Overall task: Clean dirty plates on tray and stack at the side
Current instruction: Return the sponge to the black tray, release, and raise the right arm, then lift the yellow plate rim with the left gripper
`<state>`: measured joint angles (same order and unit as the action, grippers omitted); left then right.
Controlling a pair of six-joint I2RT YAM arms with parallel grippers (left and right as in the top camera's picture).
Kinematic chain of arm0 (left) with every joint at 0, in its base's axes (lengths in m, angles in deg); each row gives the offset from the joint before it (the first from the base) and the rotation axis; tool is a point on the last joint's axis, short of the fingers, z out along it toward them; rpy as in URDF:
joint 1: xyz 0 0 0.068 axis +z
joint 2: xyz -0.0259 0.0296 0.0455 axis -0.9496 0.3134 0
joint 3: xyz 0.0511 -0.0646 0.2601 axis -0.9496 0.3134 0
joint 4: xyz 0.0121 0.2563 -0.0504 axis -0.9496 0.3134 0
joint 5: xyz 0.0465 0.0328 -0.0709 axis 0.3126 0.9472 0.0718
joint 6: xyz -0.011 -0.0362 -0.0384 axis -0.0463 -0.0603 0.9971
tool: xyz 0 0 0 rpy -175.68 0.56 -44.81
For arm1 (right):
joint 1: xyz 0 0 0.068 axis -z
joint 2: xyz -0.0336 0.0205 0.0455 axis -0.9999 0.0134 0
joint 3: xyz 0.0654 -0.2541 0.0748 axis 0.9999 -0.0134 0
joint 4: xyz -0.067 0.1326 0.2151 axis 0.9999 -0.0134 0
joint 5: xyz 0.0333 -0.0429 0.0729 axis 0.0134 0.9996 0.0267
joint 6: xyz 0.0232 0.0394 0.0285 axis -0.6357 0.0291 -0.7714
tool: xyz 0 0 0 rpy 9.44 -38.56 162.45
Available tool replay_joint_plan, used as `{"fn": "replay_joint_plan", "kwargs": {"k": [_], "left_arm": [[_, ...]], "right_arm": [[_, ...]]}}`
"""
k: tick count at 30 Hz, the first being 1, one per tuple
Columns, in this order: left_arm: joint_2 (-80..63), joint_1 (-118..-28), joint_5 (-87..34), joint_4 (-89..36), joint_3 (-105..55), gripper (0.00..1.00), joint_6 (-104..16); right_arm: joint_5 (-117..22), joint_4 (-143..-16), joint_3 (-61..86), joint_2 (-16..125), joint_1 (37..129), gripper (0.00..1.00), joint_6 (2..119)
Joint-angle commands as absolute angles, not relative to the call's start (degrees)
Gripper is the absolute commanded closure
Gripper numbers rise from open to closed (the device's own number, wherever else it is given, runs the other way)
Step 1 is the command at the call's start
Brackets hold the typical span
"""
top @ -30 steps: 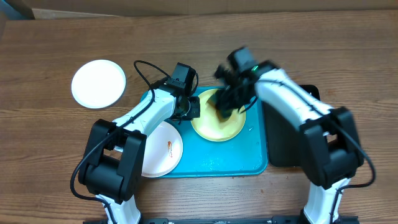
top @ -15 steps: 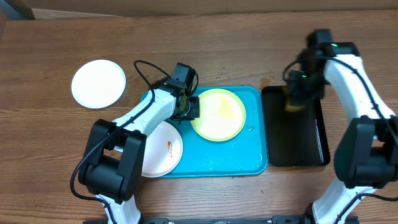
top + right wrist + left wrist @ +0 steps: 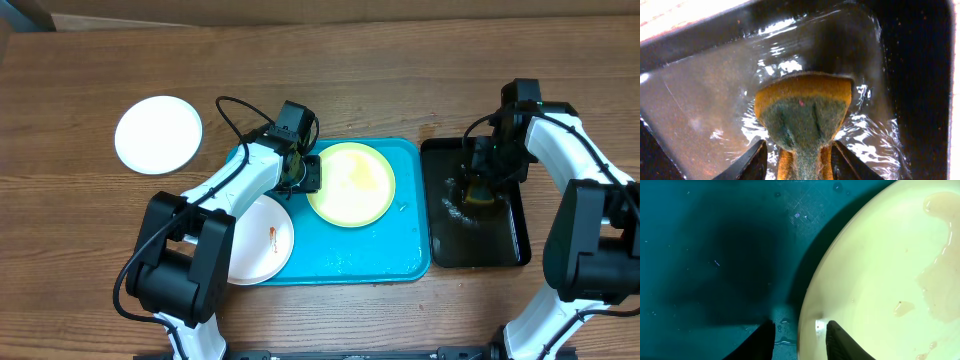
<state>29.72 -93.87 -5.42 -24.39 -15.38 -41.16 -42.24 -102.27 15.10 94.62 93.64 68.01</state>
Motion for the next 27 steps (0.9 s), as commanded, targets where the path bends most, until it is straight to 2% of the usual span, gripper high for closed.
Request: {"fn": "replay_joint_plan", "kwargs": {"k": [1,2,5,10,12,13,19,22,27], "left_arm": [[29.3,-94.3,-6.2,-24.4,-16.6,0.62,-41.6],[29.3,-94.3,-6.8,-24.1,-16.6,0.61,-41.6],[29.3,-94.3,-8.1,-22.7,-16.6,0.61,-40.0],[29.3,-94.3,-8.0,-21.8,-15.9,0.63,-38.6],[29.3,-94.3,-8.0,-23.0,-14.9,0.64,-38.6],[29.3,-94.3,-8.0,-23.4,-14.6,0.65,-38.6],[29.3,-94.3,-8.1,-24.6,-14.5,0.71,-38.6],[29.3,-94.5,-8.1,-24.3,-14.5,0.67,-38.6],[29.3,-95.6,-6.3,-24.4,-14.5,0.67,-38.6]], "right_arm": [[-42.6,-104.1,19.9,93.5,93.9,0.55,66.3],[-42.5,-105.4,21.9,93.5,94.2,0.53,66.3],[-42.5,-108.7,27.9,93.5,95.5,0.38,64.9],[-42.7,-108.6,32.5,93.5,99.9,0.31,62.0],[-42.7,-108.9,32.4,93.6,101.9,0.16,62.0],[-42.7,-109.4,32.3,93.6,102.6,0.00,62.0],[-42.5,-108.5,32.2,93.6,105.4,0.00,62.0],[-42.5,-108.4,32.2,93.6,105.6,0.00,62.0],[-42.5,-108.4,32.2,93.6,105.6,0.00,62.0]]}}
